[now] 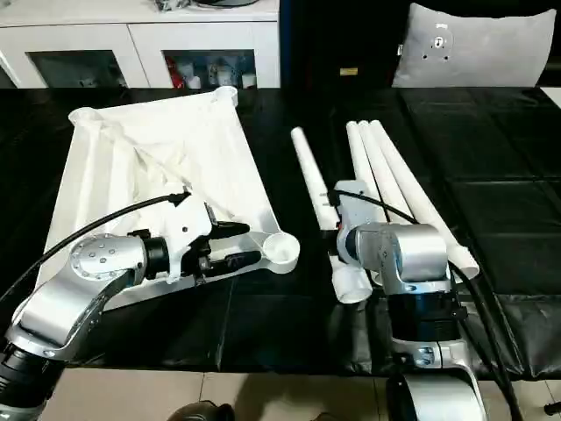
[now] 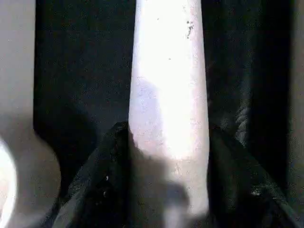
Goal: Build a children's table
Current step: Pick table leg
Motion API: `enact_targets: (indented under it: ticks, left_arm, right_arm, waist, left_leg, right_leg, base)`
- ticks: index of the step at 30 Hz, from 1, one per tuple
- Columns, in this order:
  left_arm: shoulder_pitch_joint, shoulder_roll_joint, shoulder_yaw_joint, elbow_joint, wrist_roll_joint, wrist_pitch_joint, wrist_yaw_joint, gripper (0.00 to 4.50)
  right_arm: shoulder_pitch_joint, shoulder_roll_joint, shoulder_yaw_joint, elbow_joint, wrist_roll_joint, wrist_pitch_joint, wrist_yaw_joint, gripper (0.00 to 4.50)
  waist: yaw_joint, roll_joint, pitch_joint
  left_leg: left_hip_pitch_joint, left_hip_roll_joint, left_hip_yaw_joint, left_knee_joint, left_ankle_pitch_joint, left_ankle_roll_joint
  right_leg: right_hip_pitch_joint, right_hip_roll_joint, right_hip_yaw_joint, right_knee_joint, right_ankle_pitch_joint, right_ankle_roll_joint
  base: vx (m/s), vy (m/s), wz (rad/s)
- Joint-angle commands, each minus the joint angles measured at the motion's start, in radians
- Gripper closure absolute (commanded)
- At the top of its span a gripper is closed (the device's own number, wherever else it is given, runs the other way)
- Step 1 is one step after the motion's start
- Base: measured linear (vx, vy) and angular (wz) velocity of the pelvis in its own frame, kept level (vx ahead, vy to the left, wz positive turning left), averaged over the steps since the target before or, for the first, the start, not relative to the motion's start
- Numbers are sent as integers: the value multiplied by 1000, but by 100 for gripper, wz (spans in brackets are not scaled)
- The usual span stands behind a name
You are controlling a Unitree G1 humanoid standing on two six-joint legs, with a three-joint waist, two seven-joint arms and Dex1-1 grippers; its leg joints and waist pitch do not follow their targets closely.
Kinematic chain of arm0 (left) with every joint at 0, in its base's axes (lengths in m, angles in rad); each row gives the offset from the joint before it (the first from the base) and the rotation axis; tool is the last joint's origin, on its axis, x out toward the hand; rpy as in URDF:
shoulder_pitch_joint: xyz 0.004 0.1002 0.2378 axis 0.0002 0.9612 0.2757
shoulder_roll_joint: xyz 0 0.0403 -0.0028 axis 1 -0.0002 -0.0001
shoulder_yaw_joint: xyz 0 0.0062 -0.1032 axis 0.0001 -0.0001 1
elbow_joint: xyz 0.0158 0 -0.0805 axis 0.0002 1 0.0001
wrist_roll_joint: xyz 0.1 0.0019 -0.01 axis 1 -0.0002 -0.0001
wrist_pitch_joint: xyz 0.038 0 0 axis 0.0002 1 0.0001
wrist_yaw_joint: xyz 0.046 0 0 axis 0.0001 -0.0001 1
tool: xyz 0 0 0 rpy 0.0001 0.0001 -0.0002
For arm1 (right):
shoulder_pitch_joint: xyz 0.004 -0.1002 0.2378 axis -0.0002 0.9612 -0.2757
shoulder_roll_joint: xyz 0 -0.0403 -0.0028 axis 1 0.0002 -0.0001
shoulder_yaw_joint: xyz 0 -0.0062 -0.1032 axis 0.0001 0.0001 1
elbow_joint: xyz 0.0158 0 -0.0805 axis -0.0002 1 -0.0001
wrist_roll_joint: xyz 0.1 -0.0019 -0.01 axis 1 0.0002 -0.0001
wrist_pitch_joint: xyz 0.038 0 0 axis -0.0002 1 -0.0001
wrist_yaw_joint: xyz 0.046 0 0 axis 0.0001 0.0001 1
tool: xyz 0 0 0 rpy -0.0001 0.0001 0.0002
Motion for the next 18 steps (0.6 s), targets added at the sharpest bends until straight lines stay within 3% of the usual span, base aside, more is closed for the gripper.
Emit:
enact_targets:
  ticks: [1,4,7,8,10,12,14,15,18]
  left_arm:
    - [-9,0,11,-8,1,-4,9,203]
    - [-11,-7,41,-12,-23,-1,15,203]
    - [-22,-17,70,-9,-40,3,31,203]
    - [-37,-33,100,-9,-64,14,46,203]
    - [-48,-44,117,-9,-81,20,53,203]
    - [-72,-77,147,-11,-111,24,76,203]
    - [-94,-110,172,-3,-130,20,108,203]
    - [-107,-131,184,11,-136,7,128,203]
    - [-113,-143,191,18,-139,4,140,203]
  right_arm:
    - [-29,6,-37,-26,12,-34,-13,264]
    - [-51,14,-76,-82,36,-44,-8,264]
    - [-73,28,-129,-116,67,-52,-5,264]
    - [-91,42,-182,-152,110,-66,12,264]
    - [-104,44,-206,-166,128,-49,18,264]
    - [-120,55,-245,-189,169,-92,37,264]
    - [-111,59,-243,-201,192,-215,82,264]
    - [-81,46,-192,-207,162,-330,117,264]
    - [-63,38,-163,-208,147,-377,143,264]
  waist:
    - [-3,-5,-54]
    - [-1,-1,-54]
    - [-2,-4,-56]
    - [-1,-3,-57]
    - [-1,-3,-57]
    - [1,-1,-59]
    - [3,2,-63]
    - [5,3,-65]
    - [5,2,-68]
  left_leg:
    - [24,73,-23,-70,-110,-61]
    - [22,71,-22,-69,-90,-57]
    - [21,70,-22,-66,-65,-44]
    - [21,69,-20,-64,-66,-41]
    - [21,69,-21,-65,-60,-34]
    - [22,70,-21,-63,-50,-32]
    - [20,71,-20,-60,-61,-32]
    - [18,72,-19,-58,-56,-30]
    - [14,68,-20,-53,-28,-12]
  right_leg:
    - [41,-93,48,-74,53,-182]
    - [42,-89,47,-71,90,-178]
    - [45,-89,46,-68,124,-181]
    - [44,-90,47,-67,126,-182]
    - [45,-89,46,-67,131,-185]
    - [45,-88,45,-66,135,-185]
    - [48,-93,45,-66,140,-201]
    - [49,-93,44,-64,151,-202]
    - [54,-91,42,-60,194,-195]
  base:
    - [0,0,0]
    - [0,0,0]
    - [0,0,0]
    - [0,0,0]
    - [0,0,0]
    - [0,0,0]
    - [0,0,0]
    - [0,0,0]
    - [0,0,0]
